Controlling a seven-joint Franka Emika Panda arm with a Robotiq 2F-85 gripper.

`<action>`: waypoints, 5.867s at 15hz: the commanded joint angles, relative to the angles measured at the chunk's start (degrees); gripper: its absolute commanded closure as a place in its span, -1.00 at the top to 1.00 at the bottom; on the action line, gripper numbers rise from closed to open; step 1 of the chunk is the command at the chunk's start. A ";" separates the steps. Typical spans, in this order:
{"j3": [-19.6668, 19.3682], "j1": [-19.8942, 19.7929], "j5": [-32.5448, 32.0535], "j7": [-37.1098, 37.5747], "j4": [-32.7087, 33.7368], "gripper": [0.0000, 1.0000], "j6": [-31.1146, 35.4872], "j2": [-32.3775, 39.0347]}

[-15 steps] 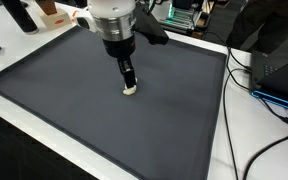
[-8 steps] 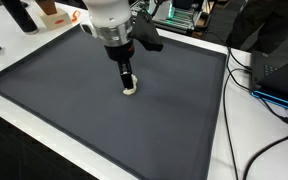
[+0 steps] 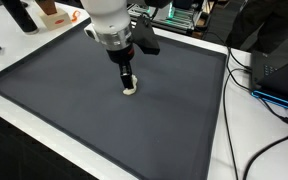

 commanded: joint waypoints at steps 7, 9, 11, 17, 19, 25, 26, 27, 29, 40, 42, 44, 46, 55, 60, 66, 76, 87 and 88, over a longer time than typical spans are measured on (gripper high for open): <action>0.40 -0.46 1.29 0.05 -1.92 0.91 5.09 1.42; 0.46 -0.48 1.39 -0.03 -1.84 0.87 5.33 1.89; 0.58 -0.56 1.61 -0.13 -1.73 0.39 5.35 2.22; 0.63 -0.57 1.95 -0.10 -1.47 -0.40 5.34 2.36; 0.60 -0.53 1.93 -0.04 -1.31 -0.68 5.18 2.41; 0.03 -0.08 1.30 1.07 -0.80 -0.95 4.44 2.60; 0.25 -0.28 1.71 1.09 -0.76 -0.91 4.42 2.62; -0.24 0.14 0.88 1.70 -0.76 -0.94 4.44 2.65; -0.11 0.09 0.82 1.45 -0.65 -0.92 4.20 2.68; 0.67 -0.44 1.56 0.24 -0.46 0.11 3.89 2.56; 1.27 -0.90 2.18 -0.76 -0.48 0.41 3.83 2.43; 1.64 -1.10 2.52 -1.30 -0.51 0.68 3.90 2.29; 1.76 -1.04 2.56 -1.43 -0.58 0.97 3.94 2.03; 2.26 -1.53 0.78 -11.87 -2.49 1.00 2.84 -2.88; 3.86 -4.28 2.77 -28.72 -5.93 1.00 4.03 -7.98; 9.78 -13.77 16.11 -54.01 -12.57 1.00 10.60 -12.26; 10.53 -22.33 48.39 -82.50 -17.82 1.00 6.66 -10.12; 5.70 -21.42 57.39 -83.76 -18.19 1.00 0.26 -5.39; 5.40 -21.33 57.80 -83.27 -18.08 1.00 -0.35 -5.10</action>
